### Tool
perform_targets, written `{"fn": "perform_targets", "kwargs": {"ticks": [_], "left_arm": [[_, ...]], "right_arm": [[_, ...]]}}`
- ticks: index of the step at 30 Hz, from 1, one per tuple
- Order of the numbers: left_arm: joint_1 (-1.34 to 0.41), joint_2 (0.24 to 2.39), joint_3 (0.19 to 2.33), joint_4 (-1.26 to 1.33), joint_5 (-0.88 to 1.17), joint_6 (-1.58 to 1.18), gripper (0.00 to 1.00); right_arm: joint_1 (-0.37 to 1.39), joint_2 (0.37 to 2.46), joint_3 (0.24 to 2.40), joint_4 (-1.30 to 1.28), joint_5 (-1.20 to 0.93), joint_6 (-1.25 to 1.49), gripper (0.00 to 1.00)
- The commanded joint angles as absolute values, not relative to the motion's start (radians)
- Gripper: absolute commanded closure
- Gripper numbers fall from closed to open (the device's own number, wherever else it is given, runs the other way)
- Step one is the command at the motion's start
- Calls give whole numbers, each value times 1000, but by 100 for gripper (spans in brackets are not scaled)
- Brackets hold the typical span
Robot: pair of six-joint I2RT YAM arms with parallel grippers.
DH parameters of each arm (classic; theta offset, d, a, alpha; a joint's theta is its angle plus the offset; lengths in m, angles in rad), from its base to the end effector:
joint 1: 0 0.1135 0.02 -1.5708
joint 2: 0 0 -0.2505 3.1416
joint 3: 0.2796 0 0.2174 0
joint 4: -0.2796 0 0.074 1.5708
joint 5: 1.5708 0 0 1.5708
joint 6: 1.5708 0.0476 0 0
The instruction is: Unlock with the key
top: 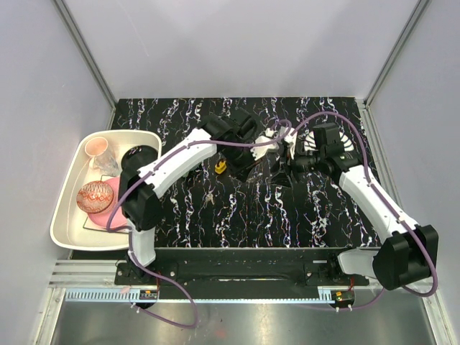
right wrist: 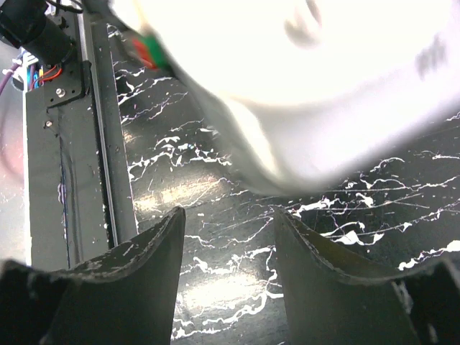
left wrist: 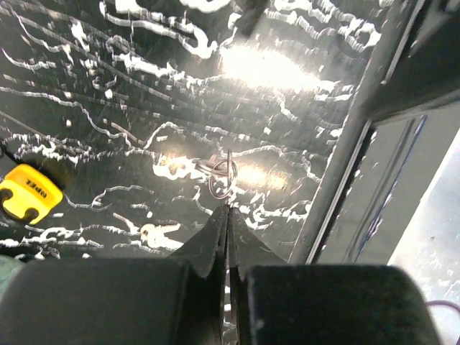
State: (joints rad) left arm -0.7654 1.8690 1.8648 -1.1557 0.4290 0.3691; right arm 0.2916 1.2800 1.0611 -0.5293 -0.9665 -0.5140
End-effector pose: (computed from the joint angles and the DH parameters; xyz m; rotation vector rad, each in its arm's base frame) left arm 0.2384 -0.2565 0.3045 1.5779 2.2451 -0.6980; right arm 0.2179 0.1063 0.2979 -1.2377 1.7054 0.9718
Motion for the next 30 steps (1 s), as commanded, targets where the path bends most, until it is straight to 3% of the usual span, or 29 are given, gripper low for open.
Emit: {"fn": "perform_targets", "kwargs": {"ticks": [1,6,9,13,15,16,18,23,30], "left_arm": [[-765,1992,1986,-1484,307,492,100],[-801,2009,1916,-1548,54,609,100],[-802,2084,2036,-1548,-107,555,100],[-788,2039,2148,-1461,90,531,100],[-833,2007,2068,-1394,-1,580,100],[-856,2040,2056,-1440,-146,604,100],[-874,2075,2020,-1539,-236,580,100],[-874,2034,1902,-1491,-264,574,100],[-870,1993,1989,-1384,-226,514,100]], "right_arm": [[288,1221,1129,-650,-922,-649,43],[288,1170,1164,-748,-934,-716,42],[287,1140,1166,-749,-925,-727,43],[287,1056,1077,-732,-925,-776,44],[288,1008,1062,-735,-899,-785,44],[287,999,1062,-738,-873,-782,44],[288,974,1074,-762,-856,-776,43],[288,914,1081,-762,-879,-756,43],[288,939,1066,-784,-939,-790,47]]}}
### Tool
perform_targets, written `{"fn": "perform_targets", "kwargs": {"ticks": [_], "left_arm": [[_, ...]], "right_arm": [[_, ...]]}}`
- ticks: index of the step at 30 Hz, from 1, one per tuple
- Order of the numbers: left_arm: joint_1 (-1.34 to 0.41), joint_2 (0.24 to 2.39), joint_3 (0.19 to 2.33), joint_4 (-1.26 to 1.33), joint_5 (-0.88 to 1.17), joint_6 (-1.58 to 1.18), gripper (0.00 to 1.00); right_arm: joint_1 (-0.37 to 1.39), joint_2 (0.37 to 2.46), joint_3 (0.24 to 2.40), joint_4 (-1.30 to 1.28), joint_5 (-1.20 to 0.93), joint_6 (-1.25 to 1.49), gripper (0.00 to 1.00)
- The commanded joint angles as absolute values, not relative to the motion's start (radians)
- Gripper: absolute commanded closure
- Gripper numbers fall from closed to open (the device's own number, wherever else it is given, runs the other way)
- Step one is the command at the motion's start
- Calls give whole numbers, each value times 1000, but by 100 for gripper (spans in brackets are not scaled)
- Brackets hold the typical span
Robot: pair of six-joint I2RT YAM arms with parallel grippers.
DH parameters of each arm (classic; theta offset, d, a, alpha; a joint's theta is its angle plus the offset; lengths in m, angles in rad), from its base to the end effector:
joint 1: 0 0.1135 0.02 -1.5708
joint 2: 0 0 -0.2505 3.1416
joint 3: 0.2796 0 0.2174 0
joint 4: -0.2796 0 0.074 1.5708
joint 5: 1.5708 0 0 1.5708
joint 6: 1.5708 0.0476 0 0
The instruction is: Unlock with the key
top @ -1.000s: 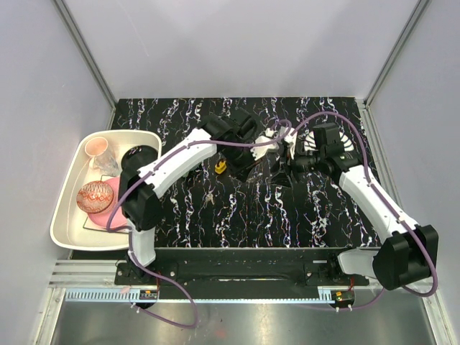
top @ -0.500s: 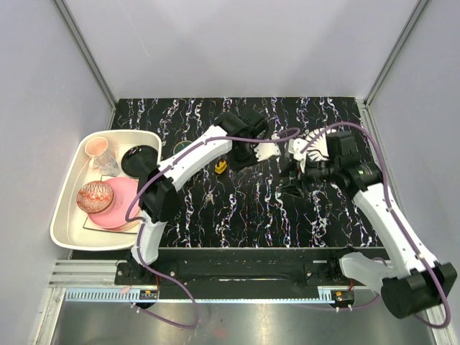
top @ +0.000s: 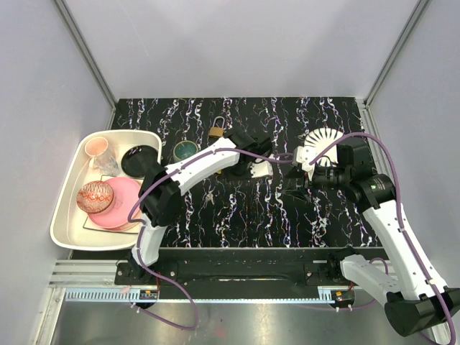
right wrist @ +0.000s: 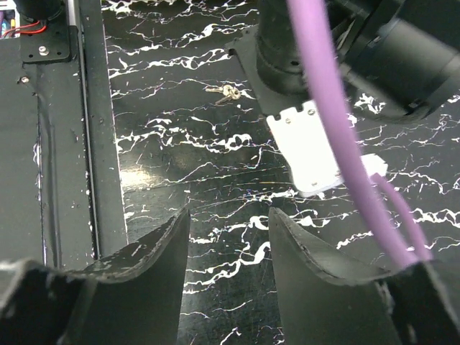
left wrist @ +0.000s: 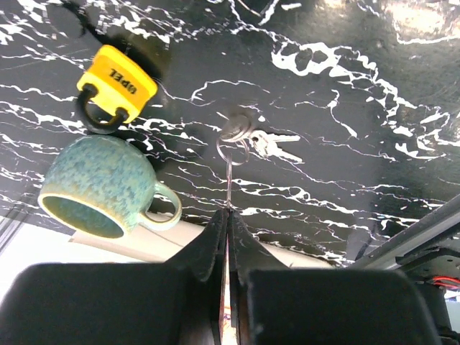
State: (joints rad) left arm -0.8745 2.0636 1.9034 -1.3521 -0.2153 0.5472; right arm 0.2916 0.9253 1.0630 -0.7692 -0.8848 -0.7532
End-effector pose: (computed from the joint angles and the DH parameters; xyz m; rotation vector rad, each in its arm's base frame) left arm 0.2396 -0.2708 0.2398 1.9720 2.3050 0.3090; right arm 0.1351 0.0790 0.3402 -1.3873 1.4645 0.6768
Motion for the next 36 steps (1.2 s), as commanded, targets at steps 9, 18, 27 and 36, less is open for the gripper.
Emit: {"fn": "perform_targets", "kwargs": {"ticks": [9,18,27,36], "left_arm": [[-871,1922,2008,-1325,-26,471,100],[-868,1806,1959,-1190,193,427,100],[-870,1778,1983,-1190,352,365,100],[-870,1767,1988,-1184,457,311,100]], "right_arm": [[287,876,1081,-741,-954,-747,51],[281,905,1016,-654,-995,-709,56],[281,971,976,-505,-1074,-634,56],[279,1078,994,-413,-1169,-549,55]]}}
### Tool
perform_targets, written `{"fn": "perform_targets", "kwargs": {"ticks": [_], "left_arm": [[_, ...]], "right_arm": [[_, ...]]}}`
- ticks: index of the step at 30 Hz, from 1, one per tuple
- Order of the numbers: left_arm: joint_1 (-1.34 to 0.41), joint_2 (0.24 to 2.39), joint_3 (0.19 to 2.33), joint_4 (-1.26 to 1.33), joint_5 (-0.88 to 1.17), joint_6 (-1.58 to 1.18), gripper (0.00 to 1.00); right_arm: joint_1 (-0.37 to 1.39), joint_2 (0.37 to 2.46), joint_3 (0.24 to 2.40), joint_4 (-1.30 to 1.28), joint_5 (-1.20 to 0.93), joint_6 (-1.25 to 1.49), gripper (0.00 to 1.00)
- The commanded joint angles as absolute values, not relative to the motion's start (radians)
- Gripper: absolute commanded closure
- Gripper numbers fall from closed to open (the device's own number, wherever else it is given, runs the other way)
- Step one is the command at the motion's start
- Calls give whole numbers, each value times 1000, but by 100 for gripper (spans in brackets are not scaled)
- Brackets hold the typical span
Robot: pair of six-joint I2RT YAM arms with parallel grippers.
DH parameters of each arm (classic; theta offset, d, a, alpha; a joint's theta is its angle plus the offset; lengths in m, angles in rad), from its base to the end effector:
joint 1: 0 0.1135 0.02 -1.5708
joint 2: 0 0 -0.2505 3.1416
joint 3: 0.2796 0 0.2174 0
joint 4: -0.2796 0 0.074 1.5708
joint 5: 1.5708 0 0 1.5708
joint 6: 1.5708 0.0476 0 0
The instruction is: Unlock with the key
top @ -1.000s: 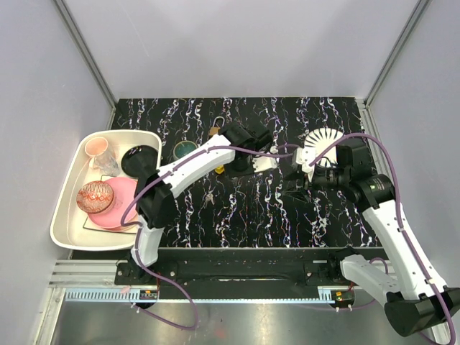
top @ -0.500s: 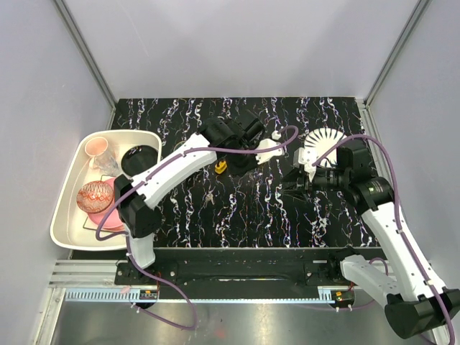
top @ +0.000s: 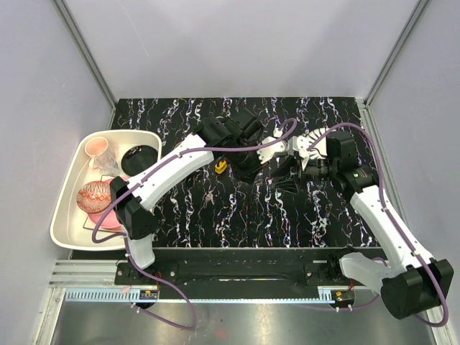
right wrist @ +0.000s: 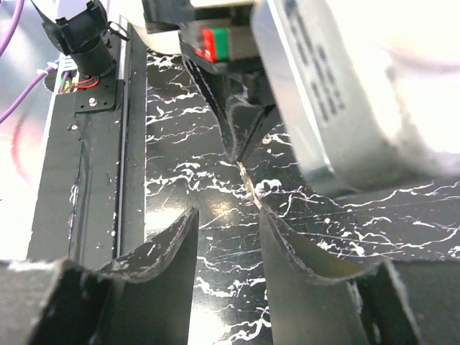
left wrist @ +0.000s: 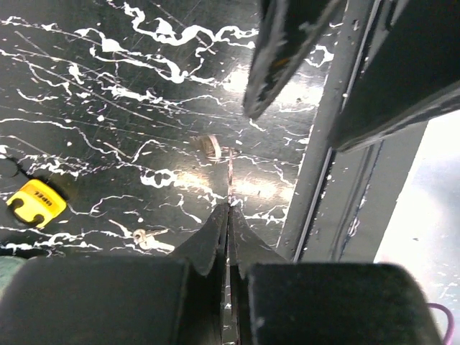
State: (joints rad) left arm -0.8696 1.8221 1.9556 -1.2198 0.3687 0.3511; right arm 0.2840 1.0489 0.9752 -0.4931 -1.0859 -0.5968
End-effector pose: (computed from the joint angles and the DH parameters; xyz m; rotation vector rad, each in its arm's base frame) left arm 0.2040 -0.2682 0.3386 1.6454 2.1359 -0.6561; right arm 0.1697 0.0934 0.3235 -1.3307 1.3994 0.9360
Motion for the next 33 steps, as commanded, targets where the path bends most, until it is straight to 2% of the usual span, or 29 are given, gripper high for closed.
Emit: {"fn": "perform_targets", "kwargs": {"ticks": [1,17,33], "left_arm": [[-868,1767,1991,-1181,463,305,100],[-870,1804,2025,-1177,514,268,100],[-876,1807,2029,-1170,518,258,100]], "right_arm": [[281,1098,994,-411,-1176,-546,55],[285,1150,911,-252,-1194,-437,56],[299,1166,871,-199,-1226,-391,57]]}}
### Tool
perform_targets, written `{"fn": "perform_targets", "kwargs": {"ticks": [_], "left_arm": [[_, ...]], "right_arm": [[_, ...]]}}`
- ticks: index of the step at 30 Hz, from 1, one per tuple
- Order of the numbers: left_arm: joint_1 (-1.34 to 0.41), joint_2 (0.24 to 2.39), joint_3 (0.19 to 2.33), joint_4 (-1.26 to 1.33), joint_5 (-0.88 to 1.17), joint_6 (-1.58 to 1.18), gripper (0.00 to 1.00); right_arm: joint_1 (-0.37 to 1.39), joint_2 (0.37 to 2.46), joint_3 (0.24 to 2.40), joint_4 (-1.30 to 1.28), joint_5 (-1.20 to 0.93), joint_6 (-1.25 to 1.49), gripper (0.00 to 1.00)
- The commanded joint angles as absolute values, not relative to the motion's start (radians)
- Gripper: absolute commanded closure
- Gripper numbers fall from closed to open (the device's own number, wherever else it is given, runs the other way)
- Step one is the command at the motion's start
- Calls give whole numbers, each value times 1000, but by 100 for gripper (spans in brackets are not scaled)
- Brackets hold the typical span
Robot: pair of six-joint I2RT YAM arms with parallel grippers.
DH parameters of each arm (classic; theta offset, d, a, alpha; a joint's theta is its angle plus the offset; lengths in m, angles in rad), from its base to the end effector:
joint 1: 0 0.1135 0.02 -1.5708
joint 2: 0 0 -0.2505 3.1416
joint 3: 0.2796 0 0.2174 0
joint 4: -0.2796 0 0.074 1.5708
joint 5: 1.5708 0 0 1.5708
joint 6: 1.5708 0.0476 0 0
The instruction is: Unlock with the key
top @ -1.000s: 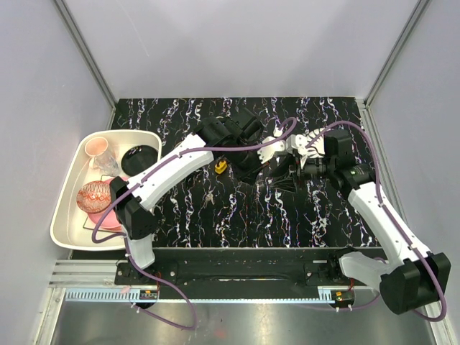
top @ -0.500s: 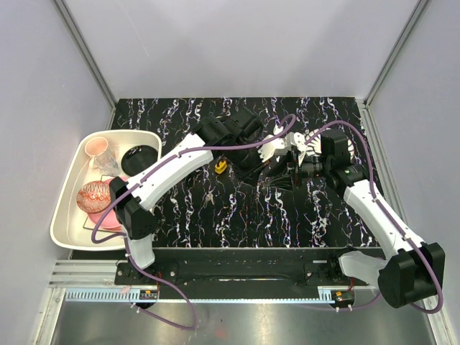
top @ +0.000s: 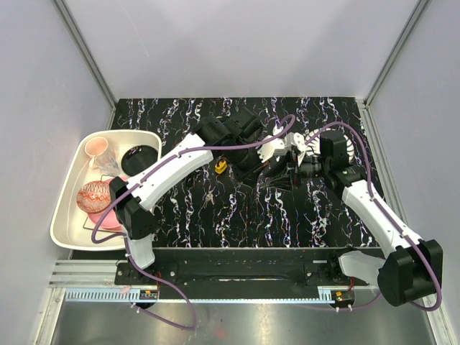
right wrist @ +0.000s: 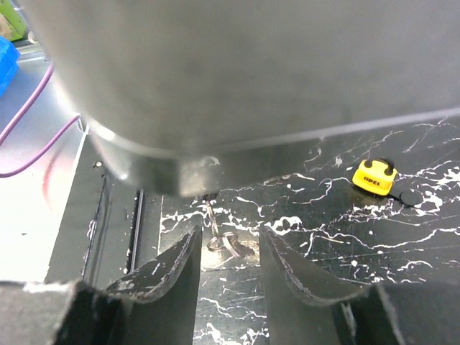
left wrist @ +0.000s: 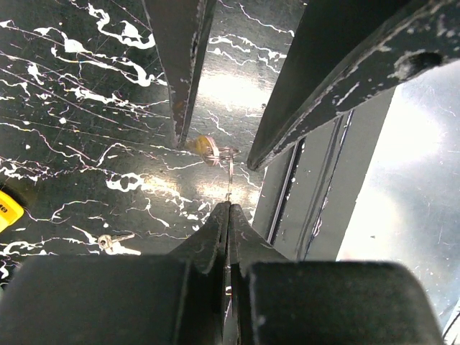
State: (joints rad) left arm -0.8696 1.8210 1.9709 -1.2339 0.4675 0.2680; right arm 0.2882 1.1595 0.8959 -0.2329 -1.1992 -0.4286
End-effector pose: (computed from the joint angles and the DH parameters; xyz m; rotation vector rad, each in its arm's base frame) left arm 0.1992 -0.2692 0.3438 1.5896 2.1900 -0.8131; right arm 0.1959 0.1043 0.3031 -1.2806 1.3885 1.1199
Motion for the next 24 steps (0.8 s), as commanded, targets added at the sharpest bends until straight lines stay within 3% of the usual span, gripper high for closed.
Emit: {"fn": "perform_targets", "kwargs": {"ticks": [1,12,18,24], "left_arm": [[-876,1804,2029,-1167,522,258,100],[-874,1778,1991,-1147,477,250,100],[-868,1763,1980,-1134,463,245,100],[-868,1752,1976,-1134,469,245,100]], "right_arm": [[299,1164,867,-187,-1230,-388,57],[272,1112,827,-69,-1238,-269,56],[224,1101,773,196,-1293,-36,55],[224,1140,762,181,-1330,-31,55]]}}
